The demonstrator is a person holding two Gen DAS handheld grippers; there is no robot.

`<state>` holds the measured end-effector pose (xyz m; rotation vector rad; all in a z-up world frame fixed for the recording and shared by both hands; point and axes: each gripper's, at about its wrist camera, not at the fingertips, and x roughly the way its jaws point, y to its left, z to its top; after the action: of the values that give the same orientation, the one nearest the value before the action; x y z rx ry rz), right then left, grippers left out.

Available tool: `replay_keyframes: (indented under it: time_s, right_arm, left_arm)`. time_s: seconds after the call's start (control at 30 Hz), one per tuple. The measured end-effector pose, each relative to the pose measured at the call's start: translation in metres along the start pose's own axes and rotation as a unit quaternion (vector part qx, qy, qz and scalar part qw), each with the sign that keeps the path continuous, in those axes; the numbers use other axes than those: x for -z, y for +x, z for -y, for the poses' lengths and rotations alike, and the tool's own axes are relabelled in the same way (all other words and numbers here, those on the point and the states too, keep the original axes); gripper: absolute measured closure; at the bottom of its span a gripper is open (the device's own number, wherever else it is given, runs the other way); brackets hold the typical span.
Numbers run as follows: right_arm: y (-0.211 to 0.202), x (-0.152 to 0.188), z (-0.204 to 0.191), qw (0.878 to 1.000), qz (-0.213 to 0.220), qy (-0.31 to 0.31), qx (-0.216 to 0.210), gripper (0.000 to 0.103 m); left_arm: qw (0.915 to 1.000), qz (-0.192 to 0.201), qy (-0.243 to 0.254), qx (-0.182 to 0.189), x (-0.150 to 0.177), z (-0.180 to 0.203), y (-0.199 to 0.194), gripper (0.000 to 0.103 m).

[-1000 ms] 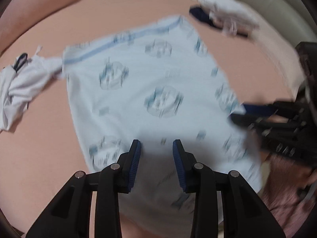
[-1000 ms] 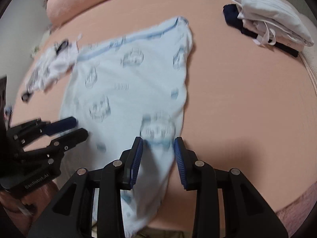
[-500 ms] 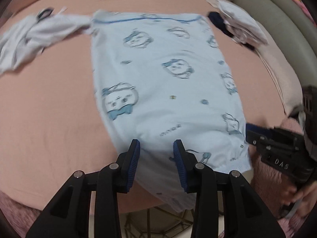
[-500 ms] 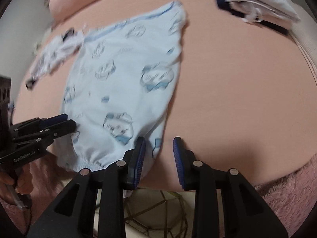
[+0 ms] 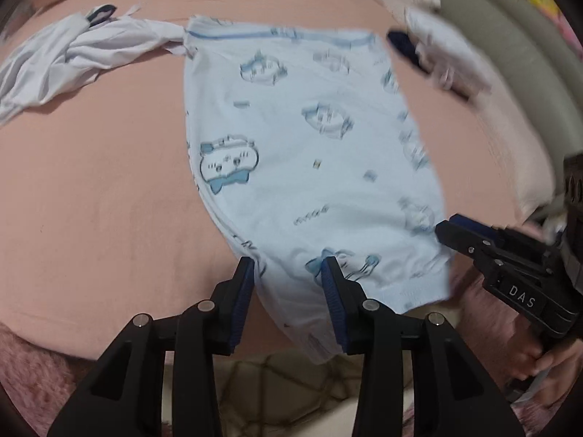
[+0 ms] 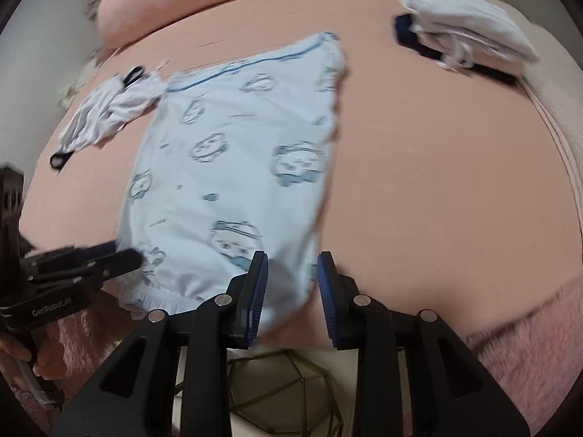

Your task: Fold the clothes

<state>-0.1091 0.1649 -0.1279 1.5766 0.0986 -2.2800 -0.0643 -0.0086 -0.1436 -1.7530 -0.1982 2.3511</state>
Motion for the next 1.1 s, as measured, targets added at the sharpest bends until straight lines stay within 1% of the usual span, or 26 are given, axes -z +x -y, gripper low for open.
replay_keyframes:
  time_s: [0.07, 0.13, 0.2, 0.23, 0.3, 0.33, 0.37, 0.4, 0.43, 0.47, 0.5, 0.53, 0.57, 0.63, 0.67, 0.7, 0.73, 0.77, 0.83, 0.87, 0.93, 0.97, 1.0, 1.03, 1.07, 1.1]
  right_arm:
    - [0.006, 0.010, 0.008, 0.999, -0.033, -0.009, 0.023, 0.075]
    - [0.001, 0.016, 0.020, 0.999, -0.037, 0.005, 0.012, 0.069]
    - [-0.006, 0.016, 0.027, 0.999, -0.032, 0.020, 0.005, 0.065]
    - [-0.010, 0.016, 0.029, 0.999, -0.029, 0.027, 0.002, 0.065]
    - [-0.006, 0.007, 0.016, 1.000, -0.009, 0.019, -0.005, 0.065]
    - [-0.001, 0.001, 0.005, 1.000, 0.004, 0.009, -0.010, 0.065]
    - [0.002, -0.004, -0.004, 1.000, 0.010, -0.003, -0.018, 0.065]
    - [0.008, -0.007, -0.012, 1.000, 0.010, -0.014, -0.024, 0.065]
    - [0.019, -0.010, -0.020, 0.999, -0.002, -0.023, -0.024, 0.065]
    - [0.032, -0.009, -0.027, 0.999, -0.029, -0.035, -0.012, 0.065]
    - [0.039, -0.005, -0.030, 0.998, -0.048, -0.047, -0.001, 0.065]
    - [0.036, -0.001, -0.030, 0.997, -0.048, -0.054, 0.001, 0.065]
    - [0.030, 0.000, -0.027, 0.998, -0.046, -0.047, -0.004, 0.064]
    - [0.018, 0.000, -0.018, 0.998, -0.049, -0.022, -0.020, 0.063]
    - [0.014, -0.002, -0.017, 0.999, -0.038, -0.019, -0.030, 0.063]
    - [0.012, -0.007, -0.017, 0.999, -0.022, -0.022, -0.041, 0.063]
    - [0.011, -0.011, -0.017, 0.999, -0.012, -0.024, -0.045, 0.063]
    - [0.018, -0.015, -0.019, 0.999, -0.016, -0.024, -0.047, 0.063]
    - [0.033, -0.018, -0.023, 0.998, -0.038, -0.026, -0.044, 0.063]
    - [0.035, -0.013, -0.023, 0.998, -0.045, -0.035, -0.037, 0.063]
    - [0.033, -0.004, -0.025, 0.997, -0.043, -0.058, -0.030, 0.063]
    - [0.026, -0.001, -0.022, 0.997, -0.039, -0.056, -0.041, 0.063]
    - [0.022, 0.000, -0.016, 0.997, -0.036, -0.041, -0.055, 0.063]
    - [0.019, 0.000, -0.010, 0.997, -0.031, -0.021, -0.068, 0.063]
    - [0.015, -0.001, -0.002, 0.997, -0.026, -0.004, -0.075, 0.063]
    - [0.013, -0.003, 0.005, 0.997, -0.021, 0.011, -0.076, 0.063]
  left_arm:
    - [0.9998, -0.011, 0.003, -0.013, 0.006, -0.004, 0.000, 0.059]
    - [0.9997, -0.014, 0.000, -0.021, 0.010, -0.010, -0.003, 0.058]
    - [0.9989, 0.003, -0.013, -0.045, 0.005, -0.011, -0.006, 0.057]
    - [0.9984, 0.018, -0.015, -0.052, 0.002, -0.009, -0.010, 0.058]
    - [0.9985, 0.043, 0.001, -0.033, -0.002, 0.000, -0.016, 0.058]
    - [0.9986, 0.047, 0.007, -0.022, -0.003, 0.004, -0.017, 0.058]
    - [0.9990, 0.037, 0.010, -0.022, -0.002, 0.005, -0.013, 0.058]
    - [0.9989, 0.020, 0.013, -0.041, -0.001, 0.002, -0.008, 0.058]
    - [0.9971, 0.003, 0.018, -0.074, 0.003, -0.002, -0.001, 0.056]
    - [0.9951, -0.007, 0.024, -0.096, 0.006, -0.005, 0.001, 0.053]
    - [0.9942, -0.004, 0.032, -0.103, 0.010, -0.005, -0.002, 0.053]
    - [0.9935, -0.002, 0.035, -0.108, 0.012, -0.004, -0.007, 0.053]
    - [0.9945, 0.007, 0.026, -0.101, 0.011, -0.003, -0.014, 0.053]
    - [0.9979, 0.039, 0.017, -0.048, 0.002, 0.003, -0.024, 0.054]
    - [0.9982, 0.046, 0.023, -0.032, -0.002, 0.009, -0.024, 0.054]
    - [0.9981, 0.046, 0.033, -0.025, -0.005, 0.015, -0.020, 0.054]
    - [0.9977, 0.034, 0.048, -0.034, -0.006, 0.023, -0.010, 0.054]
    - [0.9970, 0.018, 0.060, -0.045, -0.005, 0.028, -0.001, 0.054]
    - [0.9946, -0.015, 0.075, -0.070, 0.004, 0.026, 0.012, 0.052]
    - [0.9933, -0.016, 0.083, -0.079, 0.009, 0.025, 0.009, 0.049]
    - [0.9931, -0.021, 0.072, -0.091, 0.013, 0.013, 0.000, 0.048]
    - [0.9945, -0.020, 0.055, -0.088, 0.013, 0.005, -0.005, 0.048]
    - [0.9967, -0.012, 0.029, -0.074, 0.011, -0.005, -0.010, 0.049]
    - [0.9987, -0.003, 0.002, -0.051, 0.009, -0.015, -0.016, 0.052]
    - [0.9995, 0.007, -0.030, -0.011, 0.006, -0.024, -0.020, 0.054]
    - [0.9975, 0.015, -0.061, 0.032, 0.005, -0.032, -0.022, 0.057]
